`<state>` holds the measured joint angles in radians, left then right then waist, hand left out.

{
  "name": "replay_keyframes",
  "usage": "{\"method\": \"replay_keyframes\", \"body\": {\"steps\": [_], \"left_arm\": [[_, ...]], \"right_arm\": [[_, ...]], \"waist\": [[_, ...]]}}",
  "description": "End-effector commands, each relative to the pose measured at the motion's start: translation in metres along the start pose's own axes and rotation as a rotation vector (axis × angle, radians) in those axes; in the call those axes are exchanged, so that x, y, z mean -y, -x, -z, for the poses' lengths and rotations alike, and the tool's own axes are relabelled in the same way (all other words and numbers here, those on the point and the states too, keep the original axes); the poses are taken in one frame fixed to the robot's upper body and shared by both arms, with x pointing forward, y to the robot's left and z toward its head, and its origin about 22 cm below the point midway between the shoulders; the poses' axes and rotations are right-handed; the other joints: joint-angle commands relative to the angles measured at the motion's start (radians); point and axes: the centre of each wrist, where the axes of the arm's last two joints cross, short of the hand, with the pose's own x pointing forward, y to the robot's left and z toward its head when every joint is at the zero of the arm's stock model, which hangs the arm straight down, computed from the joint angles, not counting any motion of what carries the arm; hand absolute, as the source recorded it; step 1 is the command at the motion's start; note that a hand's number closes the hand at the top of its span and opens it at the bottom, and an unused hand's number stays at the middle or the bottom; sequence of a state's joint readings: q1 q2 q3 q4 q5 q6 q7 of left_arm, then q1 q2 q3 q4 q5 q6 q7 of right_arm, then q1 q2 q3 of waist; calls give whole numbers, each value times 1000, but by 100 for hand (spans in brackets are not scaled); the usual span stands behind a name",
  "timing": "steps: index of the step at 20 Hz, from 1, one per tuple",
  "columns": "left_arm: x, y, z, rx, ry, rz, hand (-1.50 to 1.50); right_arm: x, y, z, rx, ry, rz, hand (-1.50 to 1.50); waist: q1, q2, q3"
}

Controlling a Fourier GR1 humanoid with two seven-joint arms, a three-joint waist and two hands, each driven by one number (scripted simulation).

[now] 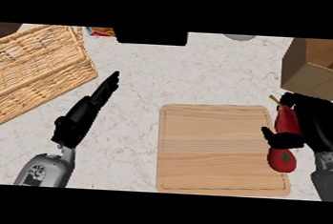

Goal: Pick the pear from the cutting board and place it in the cardboard box

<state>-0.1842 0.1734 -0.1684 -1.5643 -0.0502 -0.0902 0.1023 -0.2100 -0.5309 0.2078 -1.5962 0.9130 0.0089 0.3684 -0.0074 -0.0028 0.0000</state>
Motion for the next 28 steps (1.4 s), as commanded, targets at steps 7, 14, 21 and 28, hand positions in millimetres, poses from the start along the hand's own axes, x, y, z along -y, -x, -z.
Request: {"method": "replay_keyframes", "body": {"steps": [7, 14, 21, 28], "left_arm": [[-20, 7, 5, -9, -16, 1, 0], [10, 5, 6, 6, -11, -2, 0], [10, 3, 27, 12, 3, 15, 0], [26, -2, -3, 14, 26, 3, 0]], "right_arm": [[110, -17, -49, 113, 203, 155, 150], [150, -14, -63, -8, 306, 273, 150], [173, 9, -24, -98, 330, 250, 150], [196, 21, 25, -148, 339, 301, 150]], "waist": [[-14, -1, -1], [2, 1, 0], [6, 4, 0], [21, 3, 0]]}}
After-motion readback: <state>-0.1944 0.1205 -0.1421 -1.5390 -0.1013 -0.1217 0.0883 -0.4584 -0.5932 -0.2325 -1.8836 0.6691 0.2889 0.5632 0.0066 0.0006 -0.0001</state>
